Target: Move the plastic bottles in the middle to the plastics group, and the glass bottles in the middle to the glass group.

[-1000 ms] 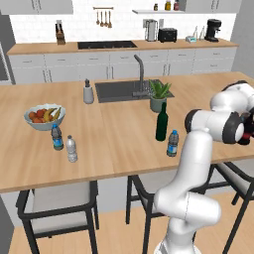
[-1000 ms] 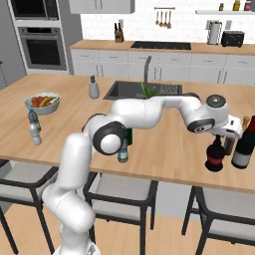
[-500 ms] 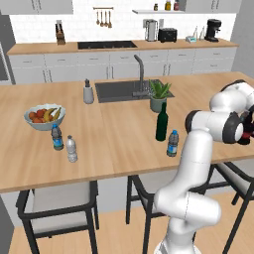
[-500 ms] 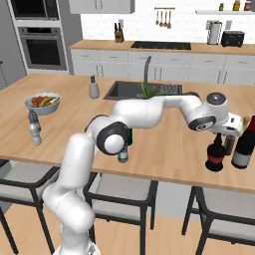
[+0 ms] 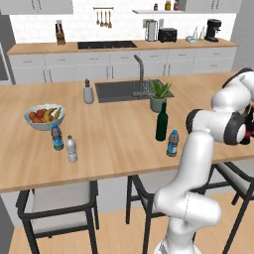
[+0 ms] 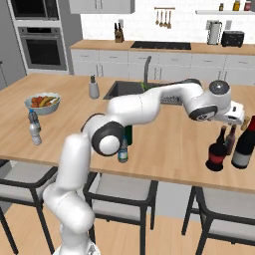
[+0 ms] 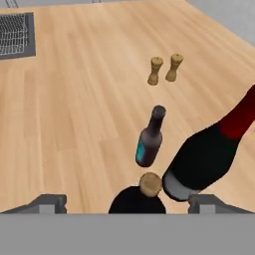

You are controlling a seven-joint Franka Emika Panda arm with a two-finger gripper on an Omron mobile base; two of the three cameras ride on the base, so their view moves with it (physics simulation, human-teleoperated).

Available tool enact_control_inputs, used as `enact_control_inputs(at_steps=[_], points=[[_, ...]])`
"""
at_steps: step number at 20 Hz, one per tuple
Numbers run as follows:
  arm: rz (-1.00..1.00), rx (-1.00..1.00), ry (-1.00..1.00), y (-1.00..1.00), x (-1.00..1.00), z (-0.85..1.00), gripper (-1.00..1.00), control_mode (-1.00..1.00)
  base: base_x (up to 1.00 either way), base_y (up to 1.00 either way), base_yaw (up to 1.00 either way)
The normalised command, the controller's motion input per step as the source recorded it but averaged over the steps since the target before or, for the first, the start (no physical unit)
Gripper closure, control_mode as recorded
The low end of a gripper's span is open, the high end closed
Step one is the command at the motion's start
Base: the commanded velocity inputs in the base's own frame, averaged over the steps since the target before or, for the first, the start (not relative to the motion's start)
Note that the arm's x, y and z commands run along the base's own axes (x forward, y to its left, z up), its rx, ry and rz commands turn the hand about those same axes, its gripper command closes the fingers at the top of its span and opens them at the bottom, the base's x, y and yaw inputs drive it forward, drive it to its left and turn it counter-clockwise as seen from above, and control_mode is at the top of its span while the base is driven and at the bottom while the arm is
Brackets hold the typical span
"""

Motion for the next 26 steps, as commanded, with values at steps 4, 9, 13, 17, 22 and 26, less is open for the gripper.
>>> enact_control_inputs(at_steps=[4, 9, 13, 17, 22, 26], points=[[0.00, -0.14, -0.23, 0.39, -0.35, 0.67, -1.00, -1.00, 0.00, 0.00, 0.00], [0.00, -0.06, -0.12, 0.72, -0.45, 0.24, -1.00, -1.00, 0.00, 0.00, 0.00], [0.00, -0.01, -0.01, 1.00, -0.24, 0.07, -1.00, -1.00, 0.00, 0.00, 0.00], [0.00, 0.00, 0.00, 0.99, -0.22, 0.14, -1.00, -1.00, 0.00, 0.00, 0.00], [0.00, 0.00, 0.05, 0.98, -0.03, 0.31, -1.00, -1.00, 0.00, 0.00, 0.00], [0.00, 0.00, 0.12, 0.92, -0.04, 0.33, -1.00, -1.00, 0.00, 0.00, 0.00]])
